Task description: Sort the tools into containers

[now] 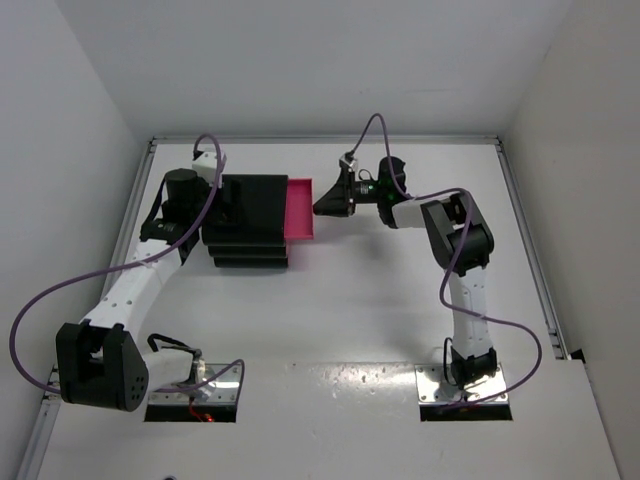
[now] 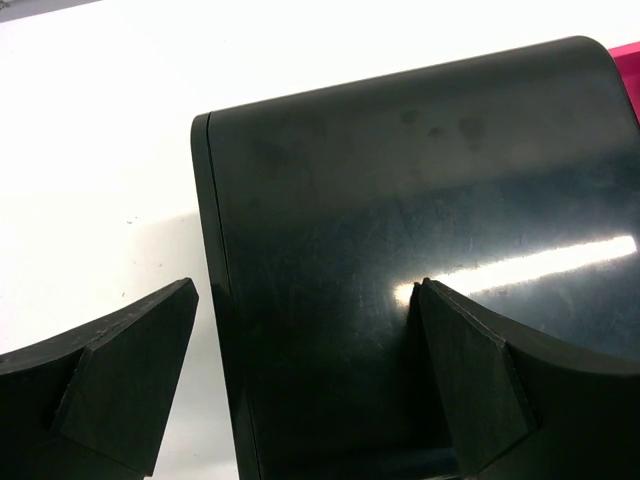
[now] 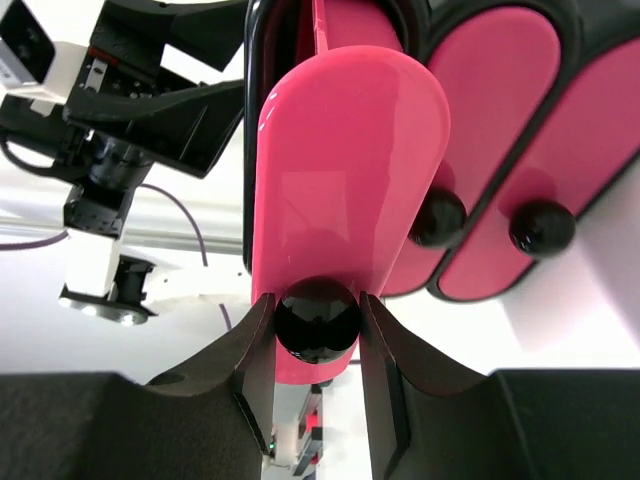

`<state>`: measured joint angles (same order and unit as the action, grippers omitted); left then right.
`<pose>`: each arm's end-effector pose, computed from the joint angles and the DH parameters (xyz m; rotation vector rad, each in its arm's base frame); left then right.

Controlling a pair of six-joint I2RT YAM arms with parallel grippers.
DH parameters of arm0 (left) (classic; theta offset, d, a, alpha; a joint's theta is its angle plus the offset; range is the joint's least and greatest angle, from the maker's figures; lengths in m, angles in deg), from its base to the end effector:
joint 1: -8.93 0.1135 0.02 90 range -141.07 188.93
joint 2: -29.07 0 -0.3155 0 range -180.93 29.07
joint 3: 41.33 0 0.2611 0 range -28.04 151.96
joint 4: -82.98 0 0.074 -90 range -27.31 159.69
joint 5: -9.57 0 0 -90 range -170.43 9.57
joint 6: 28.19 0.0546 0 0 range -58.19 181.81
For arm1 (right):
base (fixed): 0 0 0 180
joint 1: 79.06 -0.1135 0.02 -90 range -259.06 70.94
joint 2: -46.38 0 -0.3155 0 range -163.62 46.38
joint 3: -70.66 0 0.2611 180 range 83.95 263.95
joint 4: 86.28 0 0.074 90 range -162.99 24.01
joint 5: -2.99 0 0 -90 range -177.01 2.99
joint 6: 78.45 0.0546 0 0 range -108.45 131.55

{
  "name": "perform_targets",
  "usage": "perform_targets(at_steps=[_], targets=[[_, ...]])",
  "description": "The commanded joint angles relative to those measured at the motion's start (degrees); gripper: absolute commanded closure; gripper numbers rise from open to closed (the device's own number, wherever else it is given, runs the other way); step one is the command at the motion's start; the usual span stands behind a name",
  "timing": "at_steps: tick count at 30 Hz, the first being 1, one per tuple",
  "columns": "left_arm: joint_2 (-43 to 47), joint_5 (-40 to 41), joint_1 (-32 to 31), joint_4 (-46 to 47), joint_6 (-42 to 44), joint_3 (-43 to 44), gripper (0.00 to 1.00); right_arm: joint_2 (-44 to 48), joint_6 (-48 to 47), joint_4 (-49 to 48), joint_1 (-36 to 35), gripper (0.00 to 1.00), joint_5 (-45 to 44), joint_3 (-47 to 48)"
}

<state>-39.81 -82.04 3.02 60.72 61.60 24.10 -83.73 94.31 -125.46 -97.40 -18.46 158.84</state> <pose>0.2811 -0.0306 0.3363 0.1183 2.0172 -0.0961 0.4694 0.2091 0.1758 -0.0302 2.1753 2.1328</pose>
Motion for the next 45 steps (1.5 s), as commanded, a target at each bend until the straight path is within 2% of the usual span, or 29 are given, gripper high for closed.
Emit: perform_targets(at_steps=[1, 15, 45], targets=[[0.06, 2.75, 0.46, -4.39, 0.47, -1.87, 0.0, 3.18, -1.11, -3.34, 1.91, 0.88, 1.58, -1.85], [0.06, 3.28, 0.46, -3.86, 0.47, -2.39, 0.0, 4.42, -2.17, -5.71, 6.83, 0.89, 3.78, -9.76], [-0.46, 3.28, 0.46, -3.33, 0.47, -2.39, 0.0, 3.45, -2.69, -7.39, 10.26, 0.91, 5.89, -12.66]])
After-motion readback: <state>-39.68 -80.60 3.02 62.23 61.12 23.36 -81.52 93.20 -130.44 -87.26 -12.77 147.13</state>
